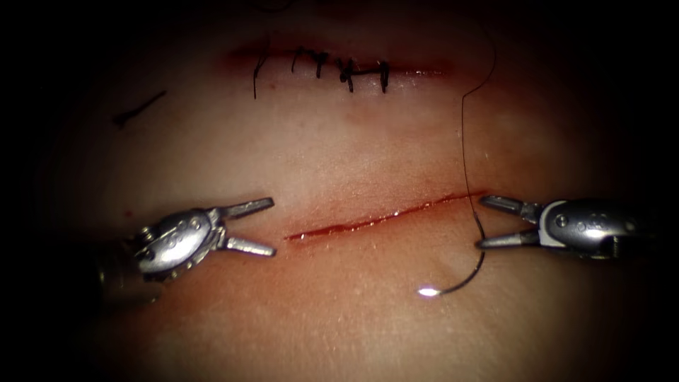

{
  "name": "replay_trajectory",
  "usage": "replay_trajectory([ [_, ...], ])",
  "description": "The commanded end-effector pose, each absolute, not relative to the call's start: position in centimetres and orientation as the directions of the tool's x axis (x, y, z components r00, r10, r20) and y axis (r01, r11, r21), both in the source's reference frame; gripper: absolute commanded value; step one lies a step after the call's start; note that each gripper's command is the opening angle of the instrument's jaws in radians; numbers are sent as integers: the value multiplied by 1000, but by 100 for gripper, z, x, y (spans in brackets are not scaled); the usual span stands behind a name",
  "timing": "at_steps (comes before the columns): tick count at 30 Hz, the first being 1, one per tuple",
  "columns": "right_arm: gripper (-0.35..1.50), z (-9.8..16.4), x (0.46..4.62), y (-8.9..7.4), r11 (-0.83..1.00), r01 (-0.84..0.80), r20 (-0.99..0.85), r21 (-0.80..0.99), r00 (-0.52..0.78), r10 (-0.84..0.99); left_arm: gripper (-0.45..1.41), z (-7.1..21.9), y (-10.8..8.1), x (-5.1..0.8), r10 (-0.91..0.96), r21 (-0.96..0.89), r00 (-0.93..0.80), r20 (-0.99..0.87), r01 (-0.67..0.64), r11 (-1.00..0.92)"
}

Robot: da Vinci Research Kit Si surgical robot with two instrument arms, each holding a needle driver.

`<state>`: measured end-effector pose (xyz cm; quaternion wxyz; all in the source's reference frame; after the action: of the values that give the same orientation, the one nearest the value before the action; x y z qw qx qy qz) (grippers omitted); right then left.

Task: Wound Closure

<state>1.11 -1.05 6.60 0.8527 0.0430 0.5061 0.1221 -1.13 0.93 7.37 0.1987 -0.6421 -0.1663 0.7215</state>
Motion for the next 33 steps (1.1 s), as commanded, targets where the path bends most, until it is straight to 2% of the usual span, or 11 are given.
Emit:
replay_trajectory([
  [1,46,666,116,-111,966,-162,-853,201,456,254,59,744,89,-119,502,-497,-95,-860,-72,-865],
  [16,46,665,114,-111,966,-163,-852,200,458,254,59,742,85,-128,496,-492,-100,-862,-69,-868],
  [33,46,656,107,-107,959,-225,-816,172,513,267,61,720,26,-232,541,-530,-244,-805,-115,-840],
])
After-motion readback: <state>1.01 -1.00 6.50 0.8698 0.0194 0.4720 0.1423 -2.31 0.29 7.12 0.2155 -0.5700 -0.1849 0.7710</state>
